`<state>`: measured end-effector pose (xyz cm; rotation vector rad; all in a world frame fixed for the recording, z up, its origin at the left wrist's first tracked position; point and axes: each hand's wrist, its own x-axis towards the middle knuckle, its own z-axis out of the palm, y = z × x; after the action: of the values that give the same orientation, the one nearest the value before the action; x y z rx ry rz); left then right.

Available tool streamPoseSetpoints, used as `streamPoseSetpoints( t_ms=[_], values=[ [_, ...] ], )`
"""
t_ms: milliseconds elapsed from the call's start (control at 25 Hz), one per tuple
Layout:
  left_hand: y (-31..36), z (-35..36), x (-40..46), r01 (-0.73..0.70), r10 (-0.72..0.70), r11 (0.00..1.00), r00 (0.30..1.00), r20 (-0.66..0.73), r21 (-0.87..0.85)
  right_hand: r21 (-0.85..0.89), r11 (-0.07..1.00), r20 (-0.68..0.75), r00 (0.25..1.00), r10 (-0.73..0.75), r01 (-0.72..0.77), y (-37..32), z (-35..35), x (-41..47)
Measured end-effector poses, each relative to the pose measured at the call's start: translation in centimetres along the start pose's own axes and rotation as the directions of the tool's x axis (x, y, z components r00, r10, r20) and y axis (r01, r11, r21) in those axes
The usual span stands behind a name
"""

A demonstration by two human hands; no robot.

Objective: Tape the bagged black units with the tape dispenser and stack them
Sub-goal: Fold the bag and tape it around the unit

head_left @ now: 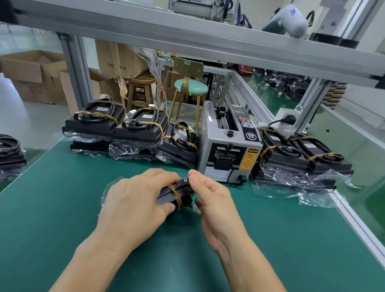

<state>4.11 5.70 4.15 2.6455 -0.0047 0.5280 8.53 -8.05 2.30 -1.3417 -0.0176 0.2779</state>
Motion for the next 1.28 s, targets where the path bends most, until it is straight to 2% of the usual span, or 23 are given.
streamPoseSetpoints(
  t_ms=[160, 320, 520, 640, 720, 840, 1000, 1280],
  values=[
    [0.0, -0.1, 0.5, 0.051, -0.053, 0.998, 0.998, 0.043, 0.036, -0.024, 0.999, 0.027, 0.999, -0.034, 0.035, 0.0, 0.8, -0.4],
    [-0.2, 0.2, 1.0, 0.11, -0.112, 0.992, 0.993, 0.043, 0.061, -0.057, 0.998, -0.003, 1.0, -0.007, 0.006, 0.4, 0.2, 0.3],
    [-0.1, -0.1, 0.5, -0.086, 0.075, 0.991, 0.991, 0.111, 0.099, 0.007, 0.999, 0.02, 0.999, -0.037, 0.037, 0.6, 0.0, 0.9],
    [-0.4, -0.9, 1.2, -0.2, 0.144, 0.963, 0.949, 0.282, 0.181, 0.022, 1.0, -0.008, 1.0, -0.003, 0.003, 1.3, 0.0, 1.3],
    [-1.0, -1.5, 1.2, -0.245, 0.184, 0.96, 0.919, 0.349, 0.139, 0.037, 0.999, -0.008, 1.0, 0.021, -0.02, 1.6, 0.0, 1.6],
    [-1.3, -1.9, 1.1, -0.187, 0.164, 0.98, 0.954, 0.25, 0.068, 0.046, 0.999, 0.009, 1.0, 0.007, -0.008, 1.3, 0.2, 2.0],
    [-1.2, -1.3, 2.0, -0.166, 0.133, 0.979, 0.961, 0.244, 0.121, -0.036, 0.999, 0.088, 0.996, -0.024, 0.027, 0.9, 0.2, 2.2],
    [-1.6, -1.3, 1.9, -0.078, 0.072, 0.996, 0.984, 0.164, 0.034, -0.197, 0.98, 0.125, 0.992, 0.007, 0.018, -0.4, 0.3, 1.7]
  ],
)
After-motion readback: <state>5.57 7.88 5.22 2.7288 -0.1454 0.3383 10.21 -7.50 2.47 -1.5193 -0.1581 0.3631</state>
